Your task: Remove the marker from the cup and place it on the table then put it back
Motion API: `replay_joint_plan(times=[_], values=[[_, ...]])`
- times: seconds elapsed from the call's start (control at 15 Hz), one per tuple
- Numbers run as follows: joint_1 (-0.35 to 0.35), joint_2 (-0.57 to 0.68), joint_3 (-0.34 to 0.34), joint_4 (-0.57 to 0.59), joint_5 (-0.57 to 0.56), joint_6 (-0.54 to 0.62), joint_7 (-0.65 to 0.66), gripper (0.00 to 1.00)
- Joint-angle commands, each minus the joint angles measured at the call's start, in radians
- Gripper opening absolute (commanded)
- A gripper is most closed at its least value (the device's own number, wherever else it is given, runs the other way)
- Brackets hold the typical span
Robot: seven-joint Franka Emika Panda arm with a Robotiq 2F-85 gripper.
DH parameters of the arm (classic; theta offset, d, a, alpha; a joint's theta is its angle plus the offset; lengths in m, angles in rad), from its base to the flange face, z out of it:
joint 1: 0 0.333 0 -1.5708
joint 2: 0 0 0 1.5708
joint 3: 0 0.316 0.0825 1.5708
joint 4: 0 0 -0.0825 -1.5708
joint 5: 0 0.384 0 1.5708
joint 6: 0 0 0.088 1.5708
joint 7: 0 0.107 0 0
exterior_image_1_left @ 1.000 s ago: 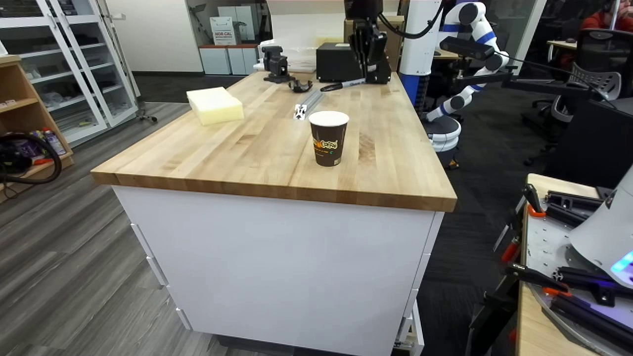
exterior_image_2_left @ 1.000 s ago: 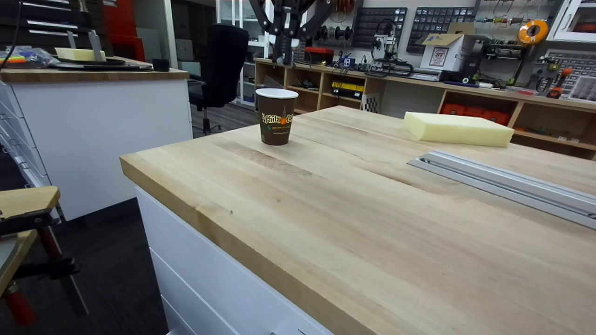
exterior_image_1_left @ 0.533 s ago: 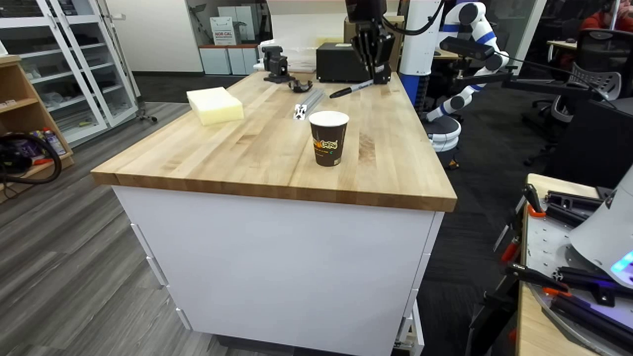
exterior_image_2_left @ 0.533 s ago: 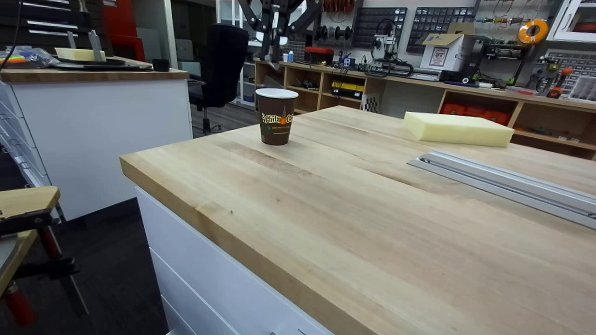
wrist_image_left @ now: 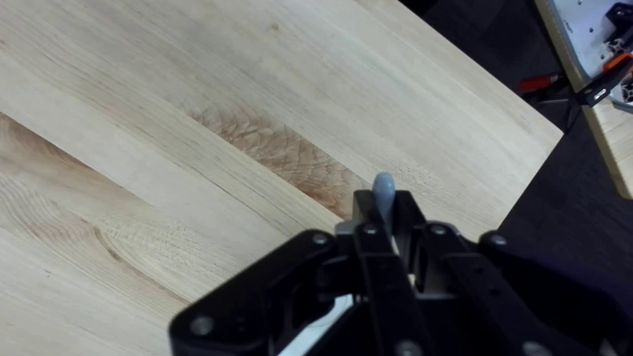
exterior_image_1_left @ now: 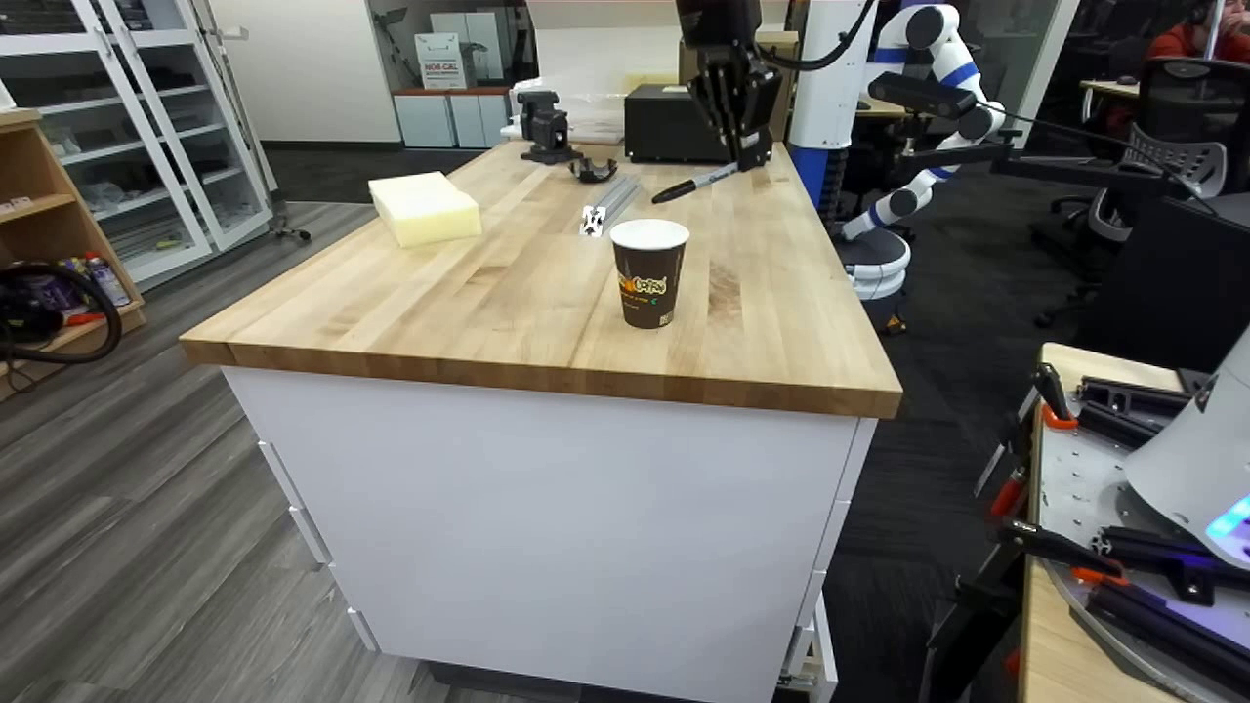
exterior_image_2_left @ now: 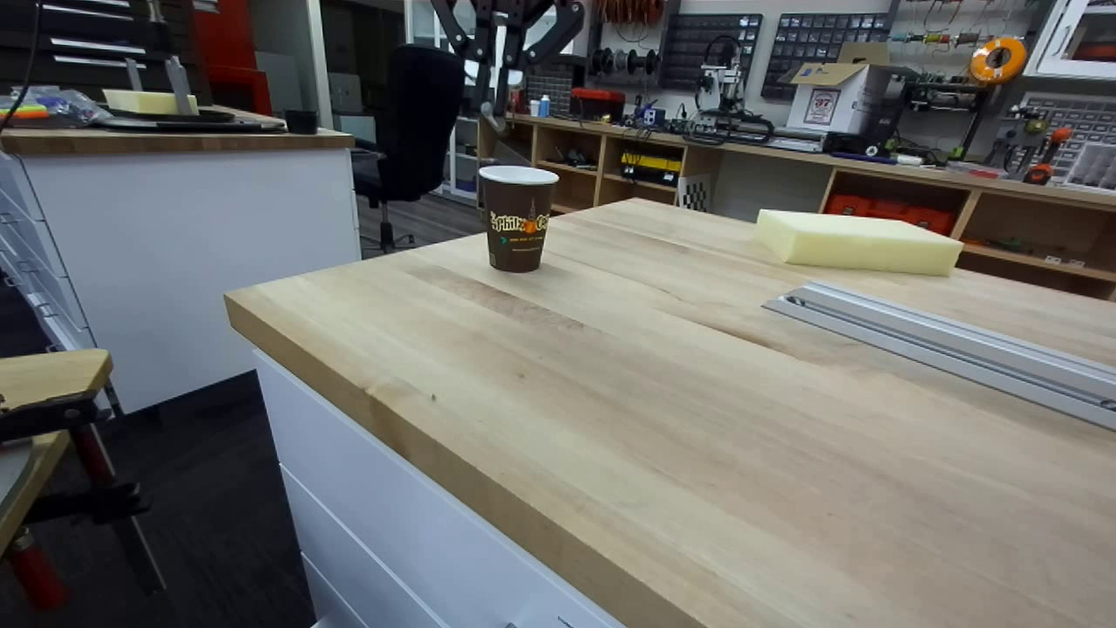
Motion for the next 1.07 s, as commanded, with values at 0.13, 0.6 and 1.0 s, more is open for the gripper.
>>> replay_joint_plan(times=[0.13, 0.6, 1.0], values=[[0.013, 0.029, 0.015, 0.03, -0.027, -0.04, -0.004, 0.03], [0.021, 0.058, 0.019, 0.034, -0.052, -0.044, 0.034, 0.03], [0.027, 0.079, 0.025, 0.045, -0.058, -0.033, 0.103, 0.03]])
